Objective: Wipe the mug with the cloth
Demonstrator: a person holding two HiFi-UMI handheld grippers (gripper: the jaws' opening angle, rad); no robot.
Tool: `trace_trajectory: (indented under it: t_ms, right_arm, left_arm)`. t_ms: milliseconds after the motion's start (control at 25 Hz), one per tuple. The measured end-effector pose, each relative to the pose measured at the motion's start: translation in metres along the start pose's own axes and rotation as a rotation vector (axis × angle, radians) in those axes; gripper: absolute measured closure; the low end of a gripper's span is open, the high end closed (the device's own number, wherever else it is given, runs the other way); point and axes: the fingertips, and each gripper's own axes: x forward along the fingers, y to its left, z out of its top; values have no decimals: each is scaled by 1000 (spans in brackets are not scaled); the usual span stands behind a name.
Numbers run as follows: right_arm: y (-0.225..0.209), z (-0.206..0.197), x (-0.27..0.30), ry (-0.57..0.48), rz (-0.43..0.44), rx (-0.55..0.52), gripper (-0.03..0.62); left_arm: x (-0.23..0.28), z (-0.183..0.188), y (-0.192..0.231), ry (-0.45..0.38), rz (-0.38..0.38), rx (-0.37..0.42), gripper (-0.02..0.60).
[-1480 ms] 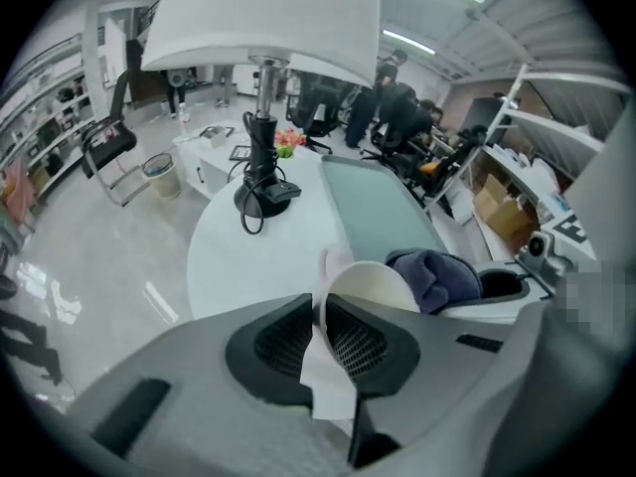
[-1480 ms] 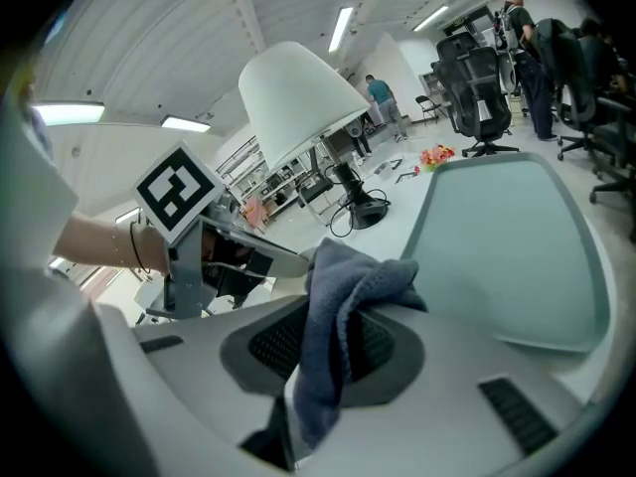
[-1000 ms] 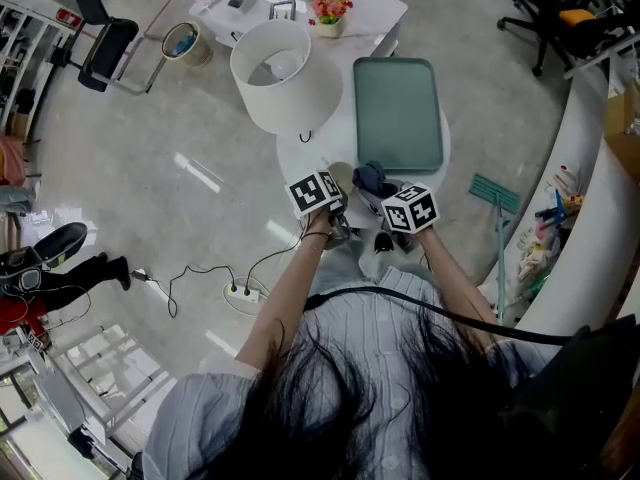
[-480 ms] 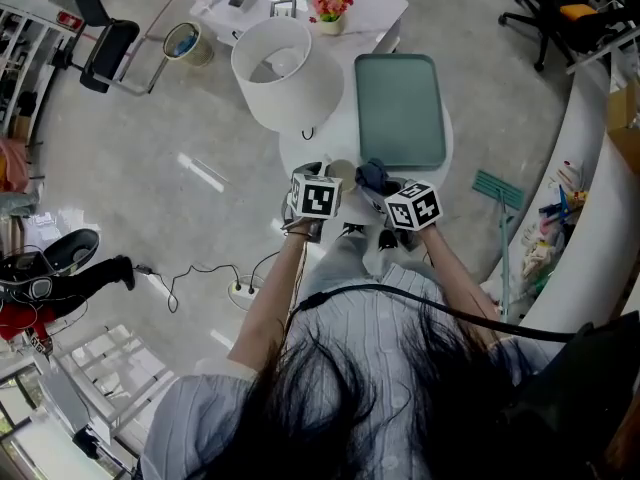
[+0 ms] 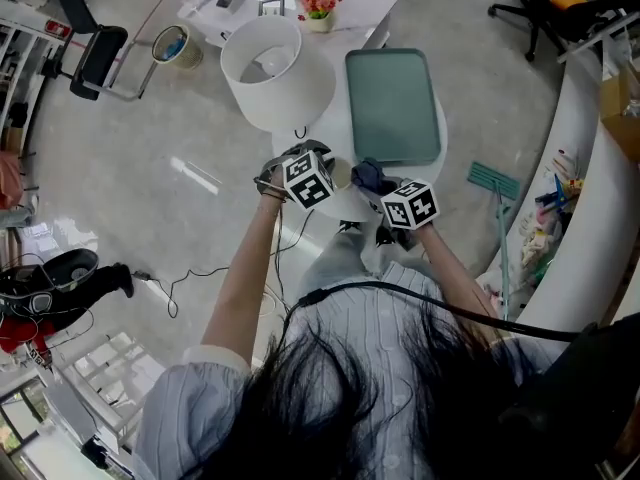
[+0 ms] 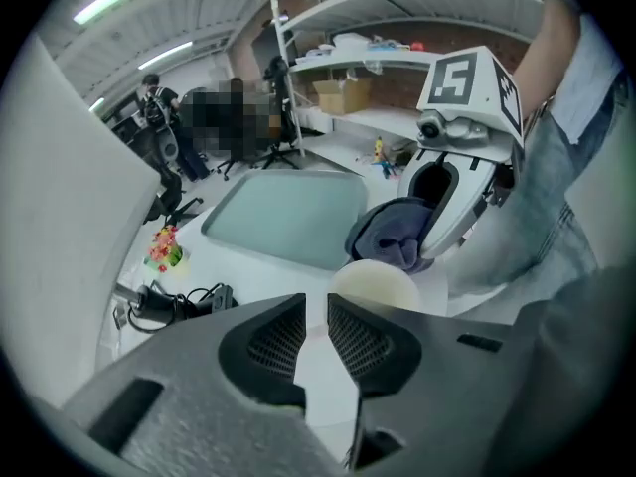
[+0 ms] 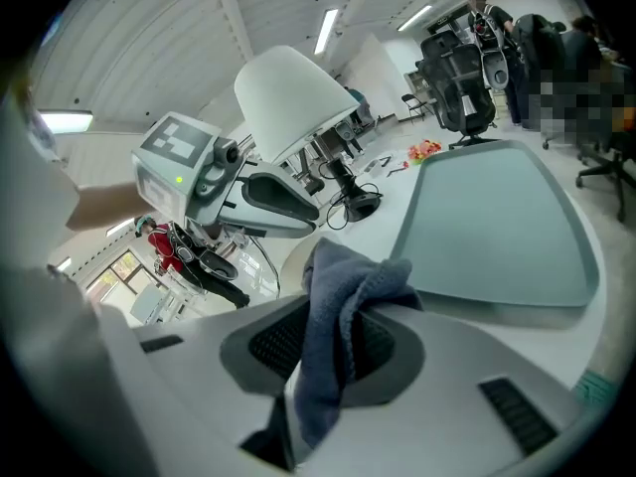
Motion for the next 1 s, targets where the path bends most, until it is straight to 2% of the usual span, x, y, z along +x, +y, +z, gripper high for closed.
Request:
trace_trajectory:
  t_ms: [240,440,560,640,720,1000]
  right_arm:
    - [1,-5,0,-1,-11,19,508]
    - [0,-5,0,-3,-16,31,508]
    - [1,-6,1,-1,-18,36,508]
    - [1,-6,1,0,-18,36,508]
    - [1,-6,2,0,-18,36,508]
    - [-2,-3,1,-10,-21,53,508]
  left_arm:
    - [19,2,-5,80,-60,184,529]
    - [27,1,-13,97,-112,219,529]
    - [31,-4,-12,125,-101,244,529]
    - [34,-6,-10,132,-92,214,531]
    - [36,-6,-11,120,-94,142,533]
    - [31,-6,-9,46,-100,-199,535]
